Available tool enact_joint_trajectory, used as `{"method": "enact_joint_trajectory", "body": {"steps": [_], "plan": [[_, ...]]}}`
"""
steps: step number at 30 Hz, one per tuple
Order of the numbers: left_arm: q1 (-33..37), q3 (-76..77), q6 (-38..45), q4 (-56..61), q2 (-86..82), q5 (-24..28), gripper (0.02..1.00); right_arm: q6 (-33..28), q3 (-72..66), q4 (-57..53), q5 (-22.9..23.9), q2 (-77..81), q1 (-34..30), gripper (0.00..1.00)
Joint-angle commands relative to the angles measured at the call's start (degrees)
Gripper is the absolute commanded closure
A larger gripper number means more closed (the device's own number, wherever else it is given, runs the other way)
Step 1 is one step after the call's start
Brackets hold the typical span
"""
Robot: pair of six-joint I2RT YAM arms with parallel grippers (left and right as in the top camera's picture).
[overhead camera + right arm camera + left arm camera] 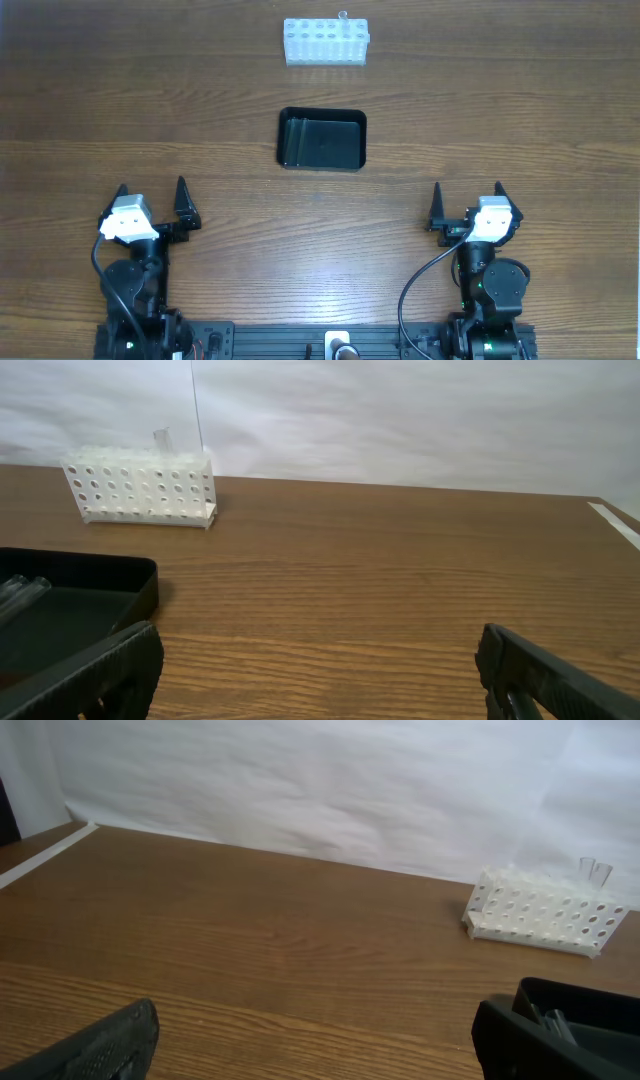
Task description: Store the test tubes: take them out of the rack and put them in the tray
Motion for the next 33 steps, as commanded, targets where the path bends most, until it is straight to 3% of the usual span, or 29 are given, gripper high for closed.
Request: {"method": "enact_joint_trajectory", "body": {"steps": [1, 11, 17, 19, 26, 29, 33], "plan": [[-0.26, -0.24, 1.07, 0.02, -0.28, -0.50, 0.020, 0.55, -0.48, -0.02, -0.46, -0.42, -0.42, 0.007], [-0.26, -0.24, 1.07, 0.02, -0.28, -0.50, 0.020, 0.81, -0.48, 0.04, -0.63, -0.42, -0.42, 0.007], [-0.26, -0.24, 1.07, 0.02, -0.28, -0.50, 0.020, 10.21, 0.79, 0.55, -5.05, -0.42, -0.37, 0.009], [-0.26, -0.24, 1.07, 0.02, -0.28, -0.50, 0.020, 10.73, 3.04, -1.01, -4.81, -0.42, -0.37, 0.007], [-0.26, -0.24, 1.07, 0.00, -0.28, -0.50, 0.023, 4.52, 18.78, -19.02, 6.91, 0.55, -0.37, 0.009], [-0.26, -0.24, 1.07, 0.02, -0.28, -0.50, 0.020, 0.52, 26.56, -25.86, 8.48, 3.74, -0.37, 0.009], [-0.26, -0.24, 1.07, 0.00, -0.28, -0.50, 0.020, -0.07, 37.09, -32.26, 9.68, 12.50, -0.37, 0.009]]}}
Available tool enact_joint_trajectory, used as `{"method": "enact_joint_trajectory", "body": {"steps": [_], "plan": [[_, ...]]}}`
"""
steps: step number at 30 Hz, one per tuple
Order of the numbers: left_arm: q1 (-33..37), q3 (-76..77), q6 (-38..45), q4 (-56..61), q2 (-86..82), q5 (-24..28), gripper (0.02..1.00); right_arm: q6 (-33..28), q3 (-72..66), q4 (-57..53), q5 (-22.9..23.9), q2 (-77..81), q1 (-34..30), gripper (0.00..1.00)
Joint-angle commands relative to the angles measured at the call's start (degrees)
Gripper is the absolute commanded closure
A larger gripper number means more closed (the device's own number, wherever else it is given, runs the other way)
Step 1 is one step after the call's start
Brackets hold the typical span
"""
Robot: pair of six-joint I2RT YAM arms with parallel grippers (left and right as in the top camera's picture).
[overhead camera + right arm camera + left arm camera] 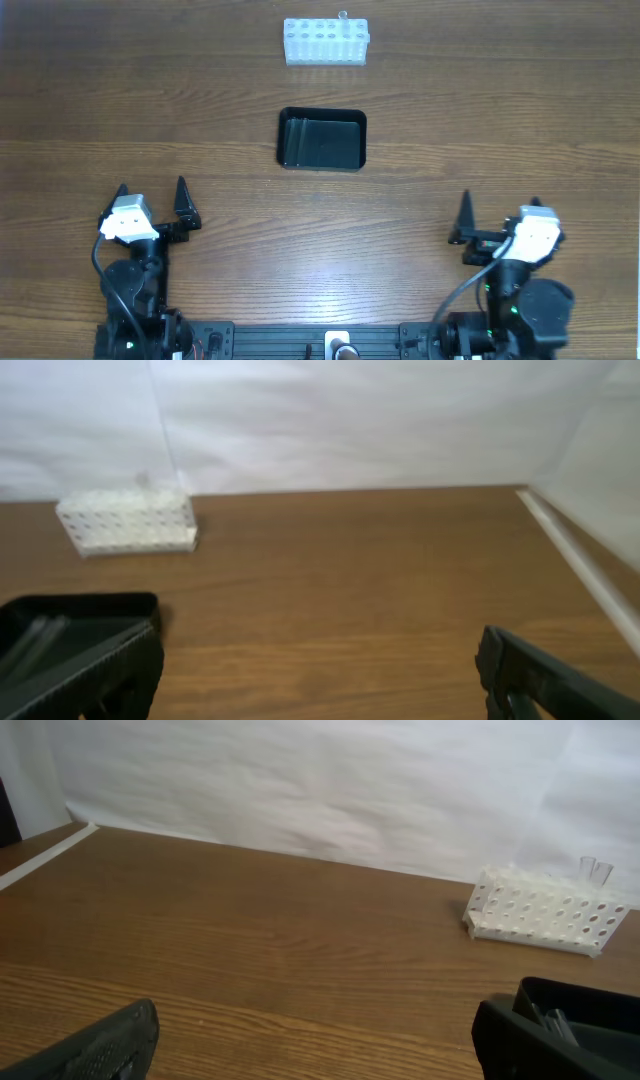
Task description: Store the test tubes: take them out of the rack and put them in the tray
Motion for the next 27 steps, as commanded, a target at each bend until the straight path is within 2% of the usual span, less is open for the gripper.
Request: {"method": "enact_joint_trajectory", "body": {"steps": [1, 4, 9, 18, 27], "plan": [[-0.26, -0.24, 0.85, 0.00, -0.31, -0.48, 0.020, -2.60, 9.86, -3.54, 3.23, 9.27, -0.37, 0.009], [-0.26, -0.24, 0.85, 0.00, -0.31, -0.48, 0.020, -2.40, 16.81, -5.14, 2.47, 17.25, -0.35, 0.009], [-0.26, -0.24, 0.85, 0.00, -0.31, -0.48, 0.020, -2.51, 26.67, -5.86, -5.22, 32.81, 3.08, 0.007], [-0.26, -0.24, 0.85, 0.00, -0.31, -0.48, 0.023, -2.51, 37.03, -1.40, -4.04, 53.44, 7.23, 0.007], [-0.26, -0.24, 0.85, 0.02, -0.31, -0.48, 0.020, -2.49, 39.67, 13.60, -3.26, 68.32, 12.33, 0.007]]}}
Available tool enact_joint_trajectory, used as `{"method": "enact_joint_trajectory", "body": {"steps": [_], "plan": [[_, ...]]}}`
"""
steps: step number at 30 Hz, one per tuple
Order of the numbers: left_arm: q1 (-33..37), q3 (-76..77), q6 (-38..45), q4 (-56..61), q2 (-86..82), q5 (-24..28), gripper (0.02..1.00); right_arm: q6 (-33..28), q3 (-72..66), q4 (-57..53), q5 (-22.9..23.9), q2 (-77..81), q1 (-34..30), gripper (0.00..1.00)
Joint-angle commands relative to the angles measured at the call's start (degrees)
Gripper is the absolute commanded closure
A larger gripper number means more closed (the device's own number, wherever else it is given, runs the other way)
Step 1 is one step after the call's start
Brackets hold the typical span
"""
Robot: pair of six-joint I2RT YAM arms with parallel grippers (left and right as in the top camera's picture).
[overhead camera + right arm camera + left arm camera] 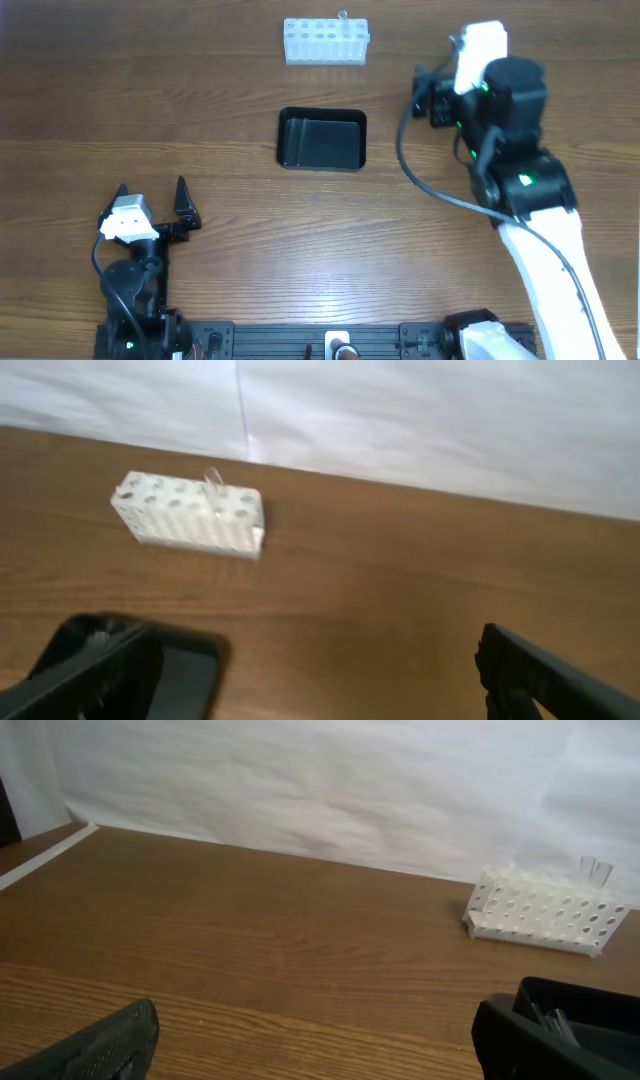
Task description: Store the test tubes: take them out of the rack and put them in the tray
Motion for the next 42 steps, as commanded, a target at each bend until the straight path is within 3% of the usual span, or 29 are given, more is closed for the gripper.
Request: {"method": "enact_joint_trajectory", "body": {"steps": [1, 6, 14, 25, 29, 34, 42], "plan": [[-0.26, -0.24, 0.85, 0.02, -0.31, -0.48, 0.020, -0.17, 1.49, 6.21, 1.33, 6.14, 3.21, 0.009], [-0.26, -0.24, 0.85, 0.00, -0.31, -0.48, 0.020, 0.42, 1.49, 13.35, 7.87, 12.94, 6.58, 0.007], [-0.26, -0.24, 0.85, 0.02, -0.31, -0.48, 0.020, 3.48, 2.54, 25.16, 8.17, 22.25, 8.41, 0.009], [-0.26, -0.24, 0.85, 0.00, -0.31, -0.48, 0.020, 4.96, 19.41, 24.74, 8.79, 40.85, 9.22, 0.016], [-0.26, -0.24, 0.85, 0.02, -0.31, -0.48, 0.023, 8.11, 24.24, 23.93, 9.79, 46.16, 10.01, 0.045], [-0.26, -0.24, 0.85, 0.02, -0.31, -0.48, 0.020, 12.55, 26.14, 23.74, 11.37, 50.18, 10.38, 0.053], [-0.26, -0.24, 0.85, 0.02, -0.31, -0.48, 0.023, 12.85, 26.27, 25.44, 11.37, 53.99, 10.45, 0.060]]}}
